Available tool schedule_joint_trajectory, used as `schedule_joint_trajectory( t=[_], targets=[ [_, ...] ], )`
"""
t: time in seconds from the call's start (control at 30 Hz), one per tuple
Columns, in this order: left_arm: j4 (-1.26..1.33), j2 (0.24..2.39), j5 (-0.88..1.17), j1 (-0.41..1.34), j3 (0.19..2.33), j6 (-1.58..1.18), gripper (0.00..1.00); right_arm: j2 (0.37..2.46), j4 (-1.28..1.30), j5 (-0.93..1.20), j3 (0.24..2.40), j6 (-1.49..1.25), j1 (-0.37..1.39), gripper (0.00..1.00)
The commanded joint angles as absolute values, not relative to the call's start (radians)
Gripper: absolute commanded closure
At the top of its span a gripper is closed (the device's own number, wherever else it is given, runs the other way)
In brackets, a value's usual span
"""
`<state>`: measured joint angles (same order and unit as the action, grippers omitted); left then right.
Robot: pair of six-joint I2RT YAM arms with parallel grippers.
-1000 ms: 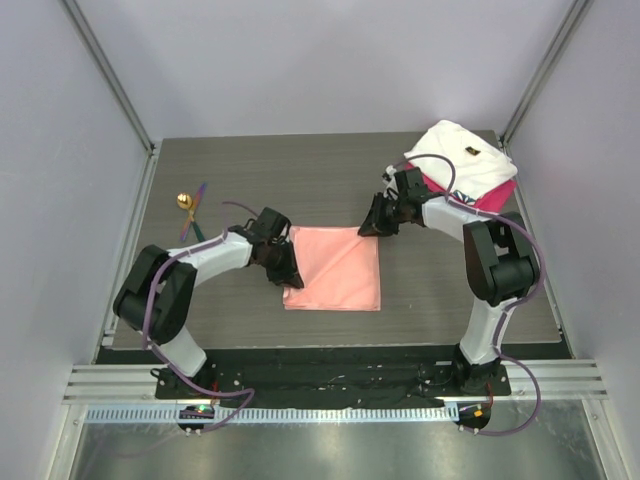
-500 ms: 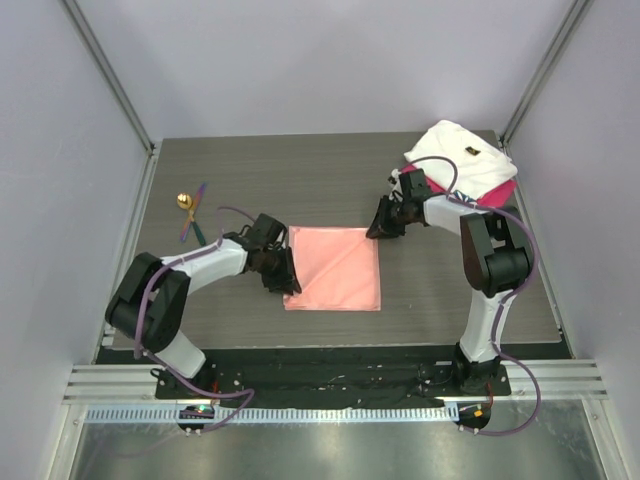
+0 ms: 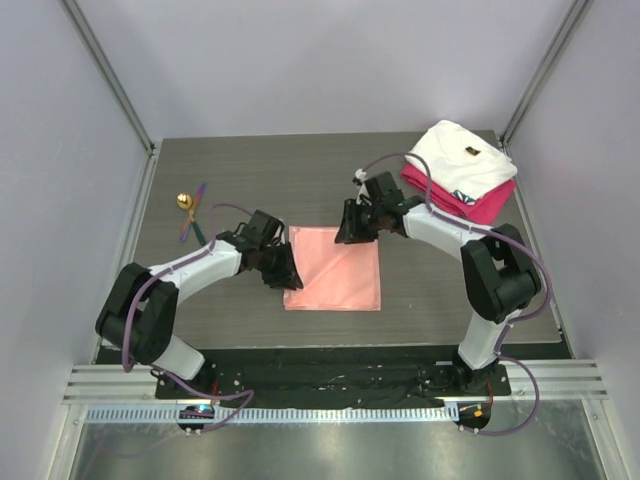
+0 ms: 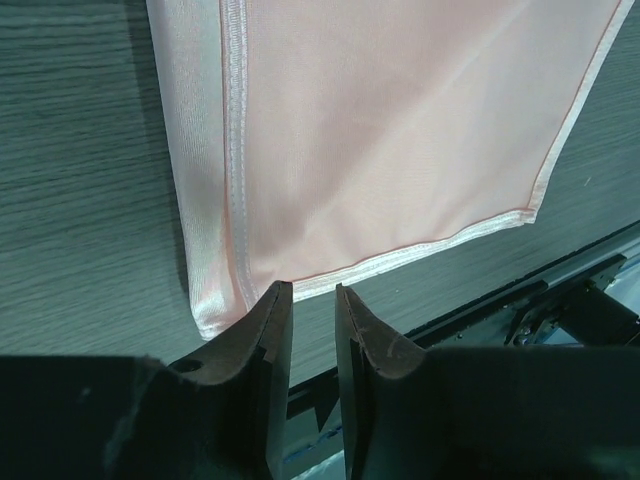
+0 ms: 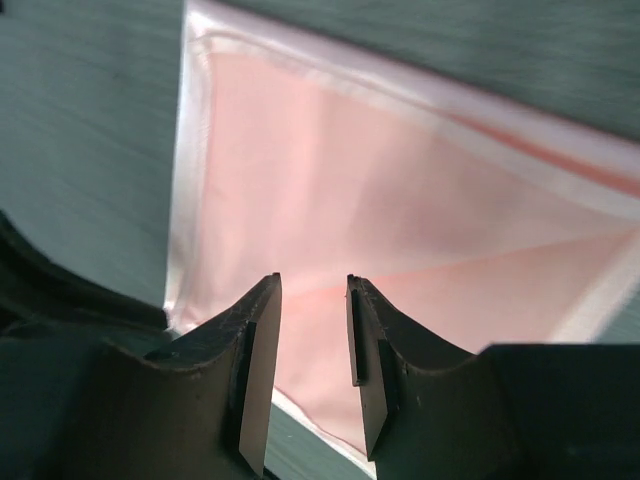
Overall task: Fold the napkin into a case and place the utensils inside
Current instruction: Smooth out the upper triangle-folded napkin at the center of the board.
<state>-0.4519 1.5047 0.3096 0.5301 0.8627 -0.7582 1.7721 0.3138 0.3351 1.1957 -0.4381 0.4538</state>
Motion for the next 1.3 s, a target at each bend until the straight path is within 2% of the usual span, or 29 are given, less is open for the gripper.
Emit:
schedule_joint_trajectory(
  t=[0.0,0.3,0.63,0.9,1.13,1.27],
  targets=[
    [-0.391,1.545,0.344,0.534,0.87,-0.775,0.73,1.795,0.23,0.38,1.154,-0.517,0.517,0.59],
    [-0.367,1.606,0.299,0.534,0.825,-0.753,0.73,1.859,0.222,0.314,1.147,-0.466,0.496,0.59],
    [-0.403,1.519,0.33,0.534,0.857,-0.772,0.73,1.827,0.367,0.219,1.215,-0.385,0.462,0.59],
    [-0.379,1.611,0.383,0.534,0.979,-0.798,0.84,1.782,0.311,0.301,1.203,-0.465,0.552,0.57],
    [-0.322,1.709,0.393,0.535,1.015,-0.819,0.9,1.83,0.195,0.373,1.181,-0.552,0.606,0.7],
    [-0.305,1.75,0.382,0.534,1.006,-0.818,0.92,1.861,0.189,0.351,1.175,-0.532,0.606,0.72]
  ],
)
